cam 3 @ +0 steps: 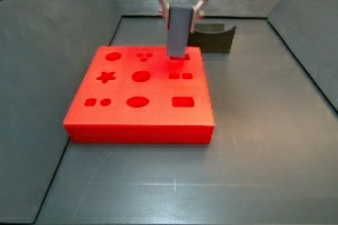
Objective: Pick up the arch object. Move up. Rotate the arch object. Move to above the board. Insert the arch object.
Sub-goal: Insert the arch object.
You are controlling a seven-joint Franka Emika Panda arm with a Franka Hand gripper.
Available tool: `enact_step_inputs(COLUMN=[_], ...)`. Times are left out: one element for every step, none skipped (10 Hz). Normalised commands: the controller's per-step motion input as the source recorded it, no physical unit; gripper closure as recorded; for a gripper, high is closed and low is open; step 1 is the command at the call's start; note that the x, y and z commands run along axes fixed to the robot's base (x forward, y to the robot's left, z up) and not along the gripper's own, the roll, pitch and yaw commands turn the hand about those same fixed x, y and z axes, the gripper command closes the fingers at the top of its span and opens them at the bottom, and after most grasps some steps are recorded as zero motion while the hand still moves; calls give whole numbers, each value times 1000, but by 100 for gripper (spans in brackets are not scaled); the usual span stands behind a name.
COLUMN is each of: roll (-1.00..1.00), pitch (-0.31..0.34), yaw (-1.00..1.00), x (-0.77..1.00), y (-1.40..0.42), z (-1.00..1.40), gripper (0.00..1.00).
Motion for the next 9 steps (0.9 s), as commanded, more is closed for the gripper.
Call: enact_step_inputs(roll=[113,41,114,100,41,57,30,-34,-263], pitch=[70,43,60,0,-67,-37,-47,0,0], yaw=[0,0,0,123,323,326,183,191,54], x=[191,234,194,0,-134,-86,-363,-160,89], y=[71,54,83,163,180,149,103,0,-80], z=[-357,-329,-414,-434,-486,-506,-526,-566,-557], gripper=[100,100,100,100,100,100,100,100,100])
